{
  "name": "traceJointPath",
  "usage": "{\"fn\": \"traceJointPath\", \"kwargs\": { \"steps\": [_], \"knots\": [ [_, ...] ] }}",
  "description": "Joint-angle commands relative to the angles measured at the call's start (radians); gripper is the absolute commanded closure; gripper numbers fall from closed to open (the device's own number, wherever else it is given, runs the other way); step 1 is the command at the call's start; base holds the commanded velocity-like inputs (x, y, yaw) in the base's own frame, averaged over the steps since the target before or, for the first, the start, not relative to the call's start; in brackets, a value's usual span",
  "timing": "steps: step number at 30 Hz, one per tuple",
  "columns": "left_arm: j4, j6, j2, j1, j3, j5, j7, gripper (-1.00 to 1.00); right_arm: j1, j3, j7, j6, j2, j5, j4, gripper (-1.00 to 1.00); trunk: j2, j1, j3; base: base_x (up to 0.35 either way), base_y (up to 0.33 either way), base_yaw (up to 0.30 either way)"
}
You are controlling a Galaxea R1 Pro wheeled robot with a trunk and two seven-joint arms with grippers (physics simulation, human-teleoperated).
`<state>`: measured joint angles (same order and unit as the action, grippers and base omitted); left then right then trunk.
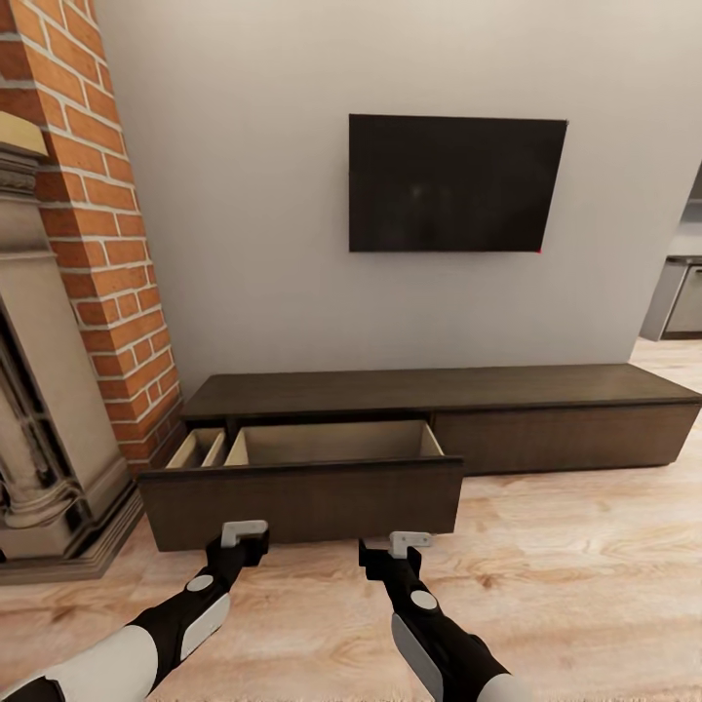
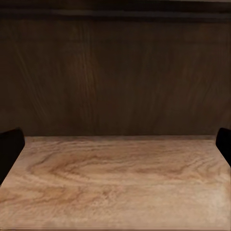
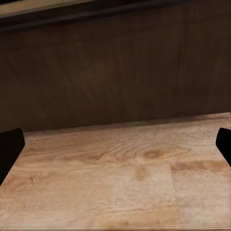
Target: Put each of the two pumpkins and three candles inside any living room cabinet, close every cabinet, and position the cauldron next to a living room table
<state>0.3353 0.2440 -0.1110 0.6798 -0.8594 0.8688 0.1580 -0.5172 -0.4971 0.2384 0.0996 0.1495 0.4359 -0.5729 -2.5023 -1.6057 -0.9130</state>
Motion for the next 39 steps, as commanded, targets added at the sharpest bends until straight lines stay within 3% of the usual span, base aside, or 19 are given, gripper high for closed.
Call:
{"fn": "traceJointPath", "kwargs": {
  "steps": [1,19,26,29,34,39],
  "knots": [
    [0.002,0.003,-0.001,0.001,-0.008,0.005,0.008,-1.0,-0.001,-0.008,0.007,0.006,-0.001,0.01,0.0,-1.0,-0.001,0.0,-0.005,0.001,0.0,0.0],
    [-0.024,0.033,0.002,0.001,-0.006,0.006,0.009,-1.0,-0.004,-0.003,0.007,0.002,-0.005,0.012,-0.001,-1.0,-0.005,-0.008,-0.075,0.0,0.0,0.0],
    [-0.025,0.037,0.002,0.0,-0.007,0.006,0.009,-1.0,-0.017,0.002,0.008,-0.004,-0.006,0.013,-0.001,-1.0,-0.005,-0.008,-0.075,0.0,0.0,0.0],
    [-0.025,0.038,0.002,0.0,-0.007,0.006,0.009,-1.0,-0.022,0.019,0.003,-0.006,-0.007,0.013,-0.001,-1.0,-0.005,-0.008,-0.075,0.0,0.0,0.0],
    [-0.025,0.038,0.002,0.0,-0.007,0.006,0.009,-1.0,-0.027,0.091,-0.095,-0.01,-0.008,0.012,0.0,-1.0,-0.005,-0.008,-0.075,0.063,0.0,0.0],
    [-0.025,0.038,0.002,0.0,-0.007,0.006,0.008,-1.0,-0.029,0.113,-0.125,-0.011,-0.008,0.011,0.0,-1.0,-0.005,-0.008,-0.075,0.184,0.0,0.0]
  ]
}}
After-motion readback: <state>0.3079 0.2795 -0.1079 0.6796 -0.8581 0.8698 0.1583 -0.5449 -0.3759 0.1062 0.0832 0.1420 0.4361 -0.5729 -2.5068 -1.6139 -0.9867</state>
